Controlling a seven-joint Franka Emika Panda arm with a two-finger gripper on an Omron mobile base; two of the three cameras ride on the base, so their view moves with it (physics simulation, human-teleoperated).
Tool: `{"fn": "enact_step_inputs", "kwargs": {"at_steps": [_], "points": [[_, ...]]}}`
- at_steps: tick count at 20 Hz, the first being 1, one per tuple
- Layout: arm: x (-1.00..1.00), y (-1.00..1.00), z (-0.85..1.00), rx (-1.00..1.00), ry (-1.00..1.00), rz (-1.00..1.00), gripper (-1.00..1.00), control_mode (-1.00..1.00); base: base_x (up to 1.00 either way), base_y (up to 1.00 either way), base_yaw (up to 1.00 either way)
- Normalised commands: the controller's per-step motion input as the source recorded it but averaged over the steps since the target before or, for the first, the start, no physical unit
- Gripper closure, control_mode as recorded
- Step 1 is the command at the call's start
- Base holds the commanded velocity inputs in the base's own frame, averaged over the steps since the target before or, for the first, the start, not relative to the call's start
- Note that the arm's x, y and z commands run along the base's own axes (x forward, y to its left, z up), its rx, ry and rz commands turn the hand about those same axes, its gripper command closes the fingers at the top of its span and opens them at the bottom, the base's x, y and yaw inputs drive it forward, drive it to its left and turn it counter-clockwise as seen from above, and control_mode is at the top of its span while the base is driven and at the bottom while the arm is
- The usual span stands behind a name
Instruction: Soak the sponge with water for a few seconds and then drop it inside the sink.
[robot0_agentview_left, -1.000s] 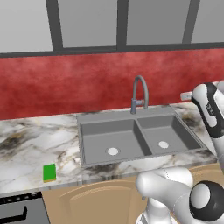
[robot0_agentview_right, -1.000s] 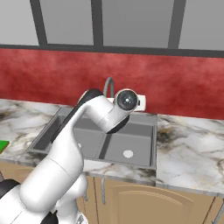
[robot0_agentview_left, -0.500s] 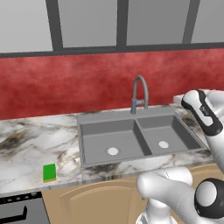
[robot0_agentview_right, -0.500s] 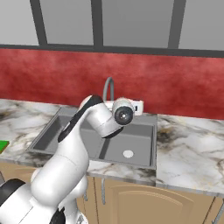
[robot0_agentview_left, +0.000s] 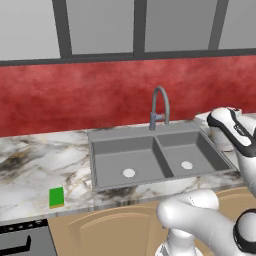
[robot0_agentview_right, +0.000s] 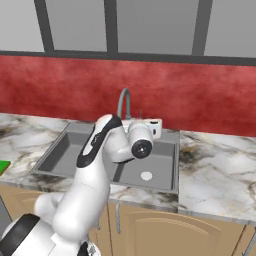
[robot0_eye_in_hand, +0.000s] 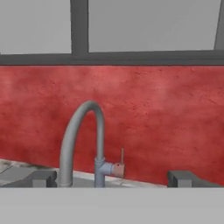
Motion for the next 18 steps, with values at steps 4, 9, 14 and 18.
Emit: {"fn": "enact_step_inputs", "kwargs": {"at_steps": [4, 9, 14, 18], "points": [[0.00, 0.00, -0.04, 0.00, -0.01, 0.07, -1.00, -1.00, 0.00, 0.00, 0.00], [0.00, 0.00, 0.00, 0.00, 0.00, 0.18, -1.00, -1.00, 0.00, 0.00, 0.00], [0.00, 0.00, 0.00, 0.00, 0.00, 0.19, -1.00, -1.00, 0.00, 0.00, 0.00], [0.00, 0.00, -0.07, 0.00, 0.00, 0.19, -1.00, -1.00, 0.00, 0.00, 0.00]]}}
